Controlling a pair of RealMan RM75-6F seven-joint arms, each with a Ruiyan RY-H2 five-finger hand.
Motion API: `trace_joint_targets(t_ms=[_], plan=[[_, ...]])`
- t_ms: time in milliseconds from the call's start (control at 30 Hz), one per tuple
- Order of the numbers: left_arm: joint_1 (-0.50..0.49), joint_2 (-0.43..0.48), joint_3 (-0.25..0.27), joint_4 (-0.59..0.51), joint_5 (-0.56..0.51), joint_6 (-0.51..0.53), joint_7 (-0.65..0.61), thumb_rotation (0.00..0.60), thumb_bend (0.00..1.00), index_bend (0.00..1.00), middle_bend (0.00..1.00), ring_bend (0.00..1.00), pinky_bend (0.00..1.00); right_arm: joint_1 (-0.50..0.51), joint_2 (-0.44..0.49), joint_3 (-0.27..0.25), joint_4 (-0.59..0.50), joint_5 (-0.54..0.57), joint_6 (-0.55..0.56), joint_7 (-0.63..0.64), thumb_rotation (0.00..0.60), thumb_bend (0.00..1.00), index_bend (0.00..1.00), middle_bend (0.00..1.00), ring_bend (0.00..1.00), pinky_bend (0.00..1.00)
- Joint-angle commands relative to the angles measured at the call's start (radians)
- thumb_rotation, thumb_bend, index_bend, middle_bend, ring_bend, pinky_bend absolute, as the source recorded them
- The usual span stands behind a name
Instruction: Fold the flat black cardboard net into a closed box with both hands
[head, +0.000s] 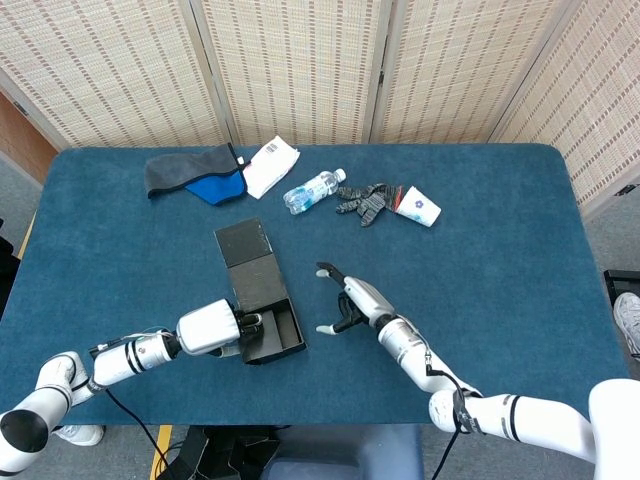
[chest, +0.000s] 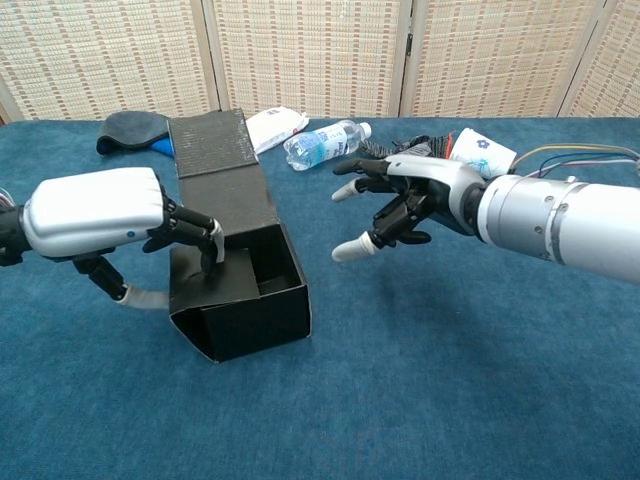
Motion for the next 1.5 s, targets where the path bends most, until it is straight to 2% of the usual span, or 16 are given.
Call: trace_joint_targets(t_ms=[33, 233, 633, 867, 1033, 1233, 1500], plan=[[0.002, 0.006, 0.000, -0.009, 0.002, 0.003, 0.008, 0.600, 0.34, 0.39, 0.38, 0.69, 0.91, -0.001, 0.002, -0.002, -0.001, -0.003, 0.004, 0.003, 0.600, 0.06, 0.00, 0.12, 0.74, 0.90], [0.016, 0.011, -0.002, -0.031, 0.002, 0.005, 0.033, 0.600, 0.34, 0.36, 0.33, 0.68, 0.91, -0.004, 0.005, -0.006, -0.001, -0.003, 0.010, 0.010, 0.600, 0.06, 0.00, 0.12, 0.75, 0.90], [0.013, 0.018, 0.005, -0.065, 0.029, 0.001, 0.092, 0.600, 0.34, 0.35, 0.32, 0.68, 0.90, -0.006, 0.003, -0.003, 0.009, 0.003, 0.016, 0.029, 0.600, 0.07, 0.00, 0.12, 0.75, 0.90], [0.007, 0.005, 0.004, -0.051, 0.039, -0.002, 0.101, 0.600, 0.34, 0.44, 0.33, 0.68, 0.90, -0.005, -0.002, -0.006, 0.016, 0.010, 0.020, 0.027, 0.600, 0.08, 0.00, 0.13, 0.74, 0.90], [0.007, 0.000, 0.004, -0.044, 0.042, -0.003, 0.106, 0.600, 0.41, 0.54, 0.40, 0.69, 0.90, -0.006, -0.006, -0.006, 0.021, 0.014, 0.024, 0.028, 0.600, 0.08, 0.00, 0.13, 0.74, 0.90], [0.012, -0.011, 0.004, -0.039, 0.042, -0.009, 0.104, 0.600, 0.43, 0.61, 0.48, 0.69, 0.90, -0.007, -0.010, -0.006, 0.025, 0.014, 0.025, 0.033, 0.600, 0.08, 0.00, 0.13, 0.75, 0.90], [0.001, -0.026, 0.005, -0.029, 0.046, -0.030, 0.112, 0.600, 0.47, 0.61, 0.49, 0.69, 0.90, -0.010, -0.009, -0.007, 0.024, 0.014, 0.028, 0.035, 0.600, 0.08, 0.00, 0.14, 0.75, 0.90]])
